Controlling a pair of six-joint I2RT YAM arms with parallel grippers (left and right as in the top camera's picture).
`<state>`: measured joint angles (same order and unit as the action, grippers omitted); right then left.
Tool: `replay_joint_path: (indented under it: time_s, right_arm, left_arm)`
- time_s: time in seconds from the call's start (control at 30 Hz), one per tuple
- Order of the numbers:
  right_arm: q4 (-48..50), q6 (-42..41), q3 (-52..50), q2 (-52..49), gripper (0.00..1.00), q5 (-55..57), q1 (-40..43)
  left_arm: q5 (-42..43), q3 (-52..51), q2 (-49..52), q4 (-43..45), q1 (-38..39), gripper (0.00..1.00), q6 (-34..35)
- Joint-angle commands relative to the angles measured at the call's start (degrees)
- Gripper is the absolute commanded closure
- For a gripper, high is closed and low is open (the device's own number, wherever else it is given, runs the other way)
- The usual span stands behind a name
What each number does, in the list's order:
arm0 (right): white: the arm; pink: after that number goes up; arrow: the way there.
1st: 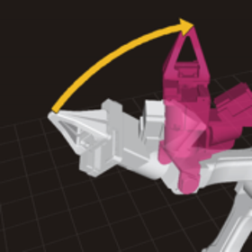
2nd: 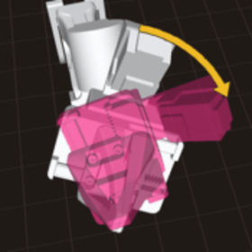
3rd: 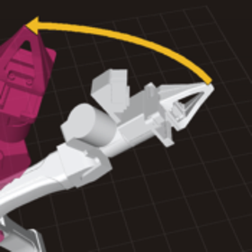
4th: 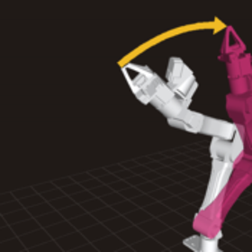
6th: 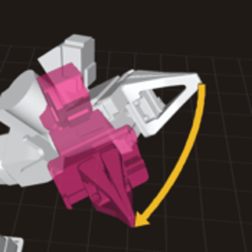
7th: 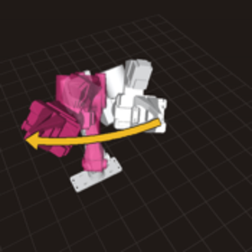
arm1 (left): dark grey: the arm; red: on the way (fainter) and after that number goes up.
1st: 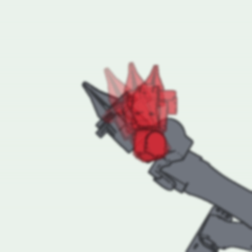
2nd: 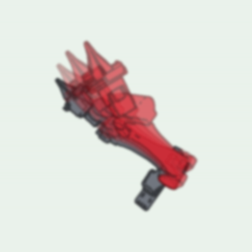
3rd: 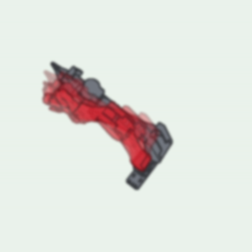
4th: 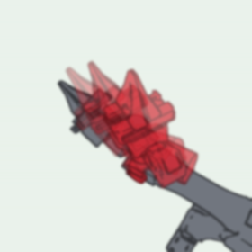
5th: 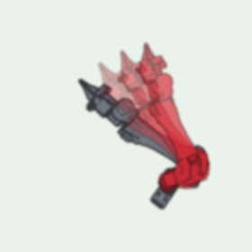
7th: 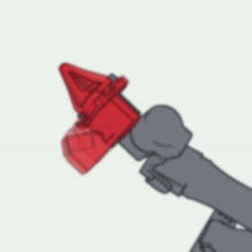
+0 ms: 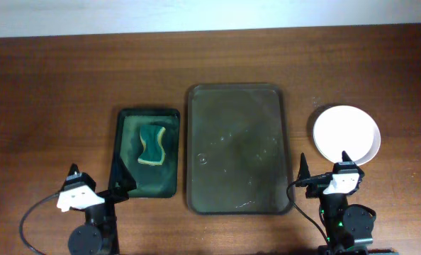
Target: Clean dirty plates on tray and stack at the side
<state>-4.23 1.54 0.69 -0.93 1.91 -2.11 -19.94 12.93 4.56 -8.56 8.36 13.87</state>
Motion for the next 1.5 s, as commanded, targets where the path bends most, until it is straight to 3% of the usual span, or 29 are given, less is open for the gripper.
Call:
replay_joint_path:
  time_s: [0.0, 0.07, 0.13, 1.47]
  right_arm:
    - [-0.3, 0.0, -0.4, 0.4, 0.02, 0.1, 0.3]
    - [-0.3, 0.0, -0.4, 0.4, 0.02, 0.1, 0.3]
    - [-0.3, 0.0, -0.4, 0.4, 0.02, 0.1, 0.3]
    - [-0.3, 0.0, -0.4, 0.4, 0.02, 0.1, 0.3]
  left_arm:
    - [1.7, -6.2, -4.3, 4.1, -1.4, 0.00, -0.9]
    - [2.0, -12.5, -4.3, 9.0, -1.4, 0.01, -0.7]
    - [2.0, -12.5, -4.3, 5.5, -1.5, 0.01, -0.7]
    - [2.2, -12.4, -4.2, 5.5, -1.4, 0.01, -0.7]
